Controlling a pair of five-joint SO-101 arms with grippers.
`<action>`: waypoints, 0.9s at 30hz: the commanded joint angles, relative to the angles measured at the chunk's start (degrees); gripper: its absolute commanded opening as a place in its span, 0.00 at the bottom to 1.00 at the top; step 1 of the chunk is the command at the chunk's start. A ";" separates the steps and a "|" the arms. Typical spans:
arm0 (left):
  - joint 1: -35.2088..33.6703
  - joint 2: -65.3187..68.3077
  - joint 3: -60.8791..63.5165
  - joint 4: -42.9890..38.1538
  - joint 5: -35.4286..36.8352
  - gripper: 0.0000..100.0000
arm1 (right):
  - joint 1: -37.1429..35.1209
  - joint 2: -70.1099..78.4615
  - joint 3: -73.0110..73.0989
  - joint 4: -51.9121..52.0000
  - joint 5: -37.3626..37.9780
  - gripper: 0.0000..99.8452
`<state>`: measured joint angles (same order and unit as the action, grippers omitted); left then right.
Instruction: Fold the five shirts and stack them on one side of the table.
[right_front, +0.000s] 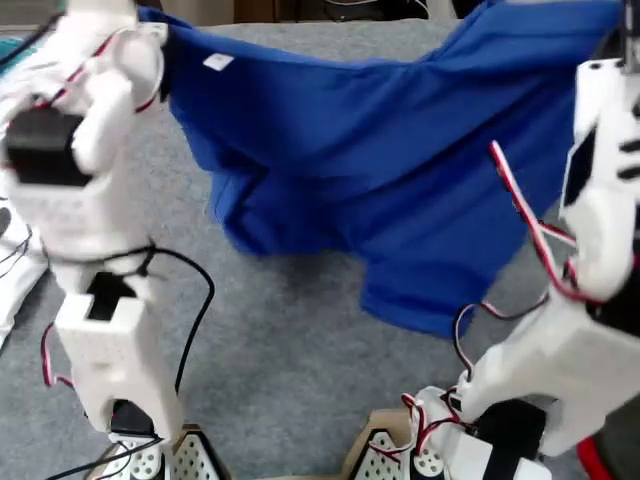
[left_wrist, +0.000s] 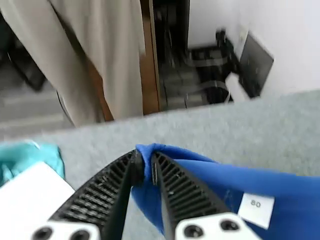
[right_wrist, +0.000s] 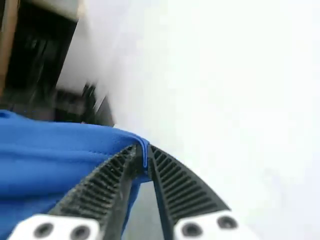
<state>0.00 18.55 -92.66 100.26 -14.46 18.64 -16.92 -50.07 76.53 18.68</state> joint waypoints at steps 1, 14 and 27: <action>0.00 -7.69 -1.93 0.53 -0.70 0.02 | 1.01 -1.89 -5.58 -3.08 0.18 0.00; -6.95 -22.90 -1.93 -0.09 -0.79 0.02 | 7.60 -1.98 -16.40 -2.99 0.09 0.00; -14.24 -26.15 -1.32 -0.35 -0.79 0.02 | 13.41 -1.10 -14.90 2.29 5.71 0.00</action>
<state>-12.84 -8.26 -94.33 100.26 -14.99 30.77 -18.59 -65.36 78.64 22.99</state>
